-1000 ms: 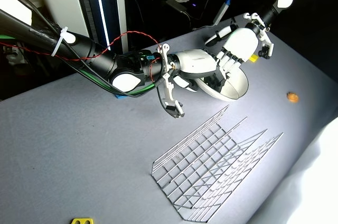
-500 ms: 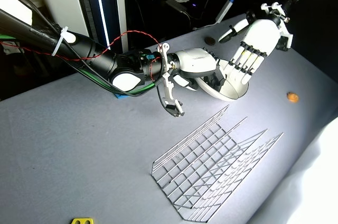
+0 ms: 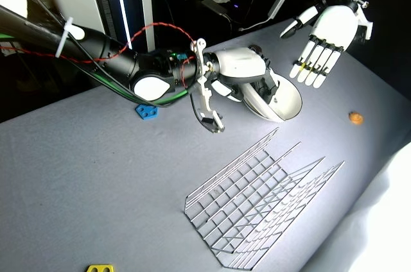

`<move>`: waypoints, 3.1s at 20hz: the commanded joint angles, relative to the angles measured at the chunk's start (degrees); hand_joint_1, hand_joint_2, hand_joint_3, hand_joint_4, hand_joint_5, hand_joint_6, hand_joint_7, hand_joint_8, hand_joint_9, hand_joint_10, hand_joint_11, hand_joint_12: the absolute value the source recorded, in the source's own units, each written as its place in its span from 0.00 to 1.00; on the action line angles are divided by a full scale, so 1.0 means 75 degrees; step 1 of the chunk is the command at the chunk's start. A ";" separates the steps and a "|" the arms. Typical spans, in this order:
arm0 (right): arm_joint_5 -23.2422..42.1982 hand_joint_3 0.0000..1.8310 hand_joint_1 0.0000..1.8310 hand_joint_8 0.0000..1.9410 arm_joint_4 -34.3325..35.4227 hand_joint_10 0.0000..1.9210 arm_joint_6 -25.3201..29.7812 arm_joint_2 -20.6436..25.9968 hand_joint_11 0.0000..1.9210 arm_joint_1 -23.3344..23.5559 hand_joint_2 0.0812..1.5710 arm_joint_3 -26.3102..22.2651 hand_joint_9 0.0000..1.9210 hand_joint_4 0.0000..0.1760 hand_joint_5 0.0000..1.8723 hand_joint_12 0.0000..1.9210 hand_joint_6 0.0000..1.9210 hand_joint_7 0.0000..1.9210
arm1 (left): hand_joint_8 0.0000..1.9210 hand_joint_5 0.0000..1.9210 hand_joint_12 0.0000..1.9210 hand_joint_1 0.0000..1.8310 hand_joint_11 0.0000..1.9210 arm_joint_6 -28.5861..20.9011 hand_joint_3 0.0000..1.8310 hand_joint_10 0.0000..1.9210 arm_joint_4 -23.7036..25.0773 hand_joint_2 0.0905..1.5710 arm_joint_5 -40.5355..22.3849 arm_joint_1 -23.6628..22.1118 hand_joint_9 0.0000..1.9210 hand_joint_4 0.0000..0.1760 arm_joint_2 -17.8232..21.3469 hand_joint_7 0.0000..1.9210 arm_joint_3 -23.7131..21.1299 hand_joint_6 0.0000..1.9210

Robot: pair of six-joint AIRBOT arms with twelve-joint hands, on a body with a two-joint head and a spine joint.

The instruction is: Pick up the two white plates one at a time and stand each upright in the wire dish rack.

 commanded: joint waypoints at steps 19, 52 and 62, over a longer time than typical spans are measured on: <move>-0.0380 0.00 0.68 0.33 0.1583 0.00 0.0815 0.2495 0.43 0.1963 0.65 -0.2312 0.64 0.14 0.57 0.43 0.45 0.61 | 0.00 0.00 0.00 0.00 0.00 -0.0085 0.00 0.00 -0.0504 0.71 -0.0021 -0.0224 0.00 0.00 -0.0005 0.00 -0.0136 0.00; -0.2419 0.00 0.68 0.34 0.1370 0.00 0.9686 0.3607 0.44 0.3439 0.66 0.0067 0.63 0.15 0.58 0.41 0.45 0.60 | 0.00 0.00 0.00 0.00 0.00 0.0532 0.00 0.00 -0.0574 0.71 0.0621 0.0936 0.00 0.00 -0.0784 0.00 0.0337 0.00; -0.2510 0.00 0.68 0.31 0.0232 0.00 1.0838 0.3551 0.44 0.3532 0.65 0.0801 0.64 0.14 0.59 0.47 0.44 0.62 | 0.00 0.00 0.00 0.00 0.00 0.0533 0.00 0.00 -0.0390 0.71 0.0586 0.1030 0.00 0.00 -0.0785 0.00 0.0341 0.00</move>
